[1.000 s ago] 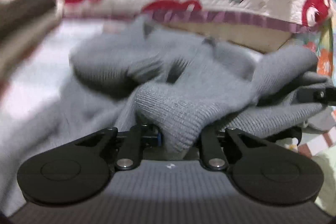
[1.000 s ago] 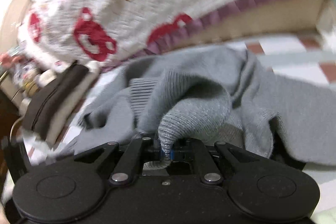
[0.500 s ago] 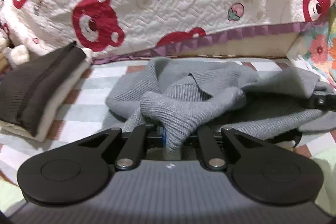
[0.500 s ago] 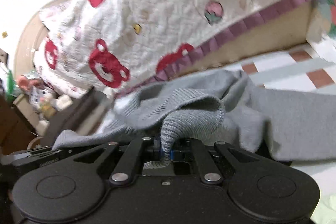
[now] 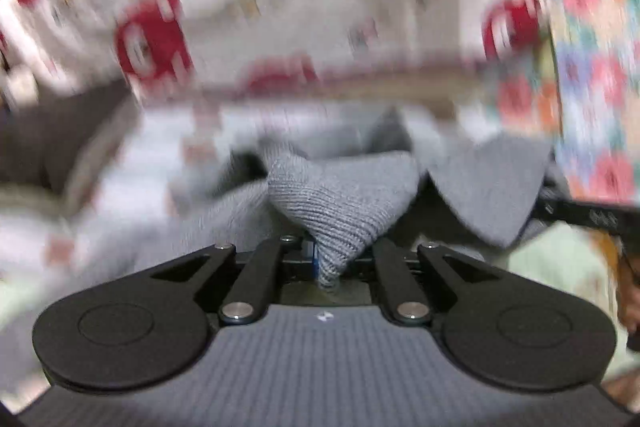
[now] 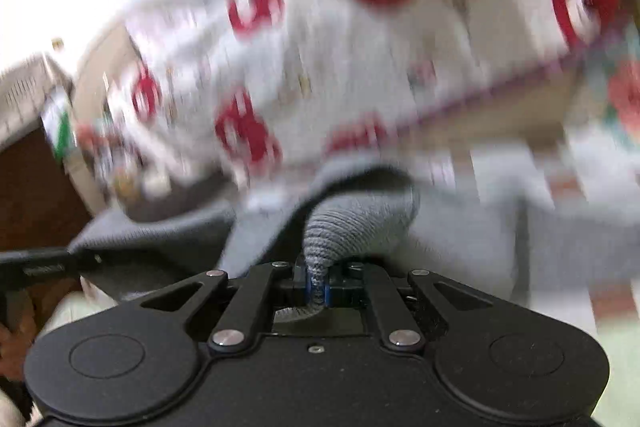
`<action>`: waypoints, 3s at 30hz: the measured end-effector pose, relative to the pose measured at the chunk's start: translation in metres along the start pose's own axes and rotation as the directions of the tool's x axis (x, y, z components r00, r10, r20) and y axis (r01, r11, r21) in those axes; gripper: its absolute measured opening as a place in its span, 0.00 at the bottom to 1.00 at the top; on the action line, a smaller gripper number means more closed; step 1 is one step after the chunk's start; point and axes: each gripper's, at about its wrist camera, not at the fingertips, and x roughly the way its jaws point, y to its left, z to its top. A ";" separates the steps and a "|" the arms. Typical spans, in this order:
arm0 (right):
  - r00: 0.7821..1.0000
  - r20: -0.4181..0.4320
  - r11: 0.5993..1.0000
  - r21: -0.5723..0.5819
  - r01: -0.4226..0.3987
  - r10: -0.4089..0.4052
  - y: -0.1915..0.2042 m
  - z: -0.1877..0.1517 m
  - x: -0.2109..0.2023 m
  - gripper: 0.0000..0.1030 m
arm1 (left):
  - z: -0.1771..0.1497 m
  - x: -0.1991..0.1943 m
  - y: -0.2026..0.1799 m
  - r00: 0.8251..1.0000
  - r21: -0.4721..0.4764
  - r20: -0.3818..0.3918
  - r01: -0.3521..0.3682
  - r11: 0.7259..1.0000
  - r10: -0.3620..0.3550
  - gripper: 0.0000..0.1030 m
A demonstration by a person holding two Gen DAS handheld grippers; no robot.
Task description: Fold clothes
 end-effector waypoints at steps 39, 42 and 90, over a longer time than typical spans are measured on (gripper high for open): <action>0.997 0.044 0.983 0.177 0.057 -0.066 -0.118 -0.036 -0.070 0.45 | -0.008 0.053 -0.030 0.958 -0.092 -0.225 0.163 0.982 -0.180 0.52; 0.968 0.047 0.918 0.330 0.217 -0.246 -0.176 -0.016 -0.047 0.46 | -0.002 0.099 -0.064 0.937 -0.057 -0.252 0.235 0.970 -0.242 0.52; 0.616 0.173 0.633 0.070 0.771 -0.769 -0.307 0.043 -0.103 0.04 | -0.041 0.168 -0.138 0.673 -0.168 -0.435 0.593 0.788 -0.599 0.05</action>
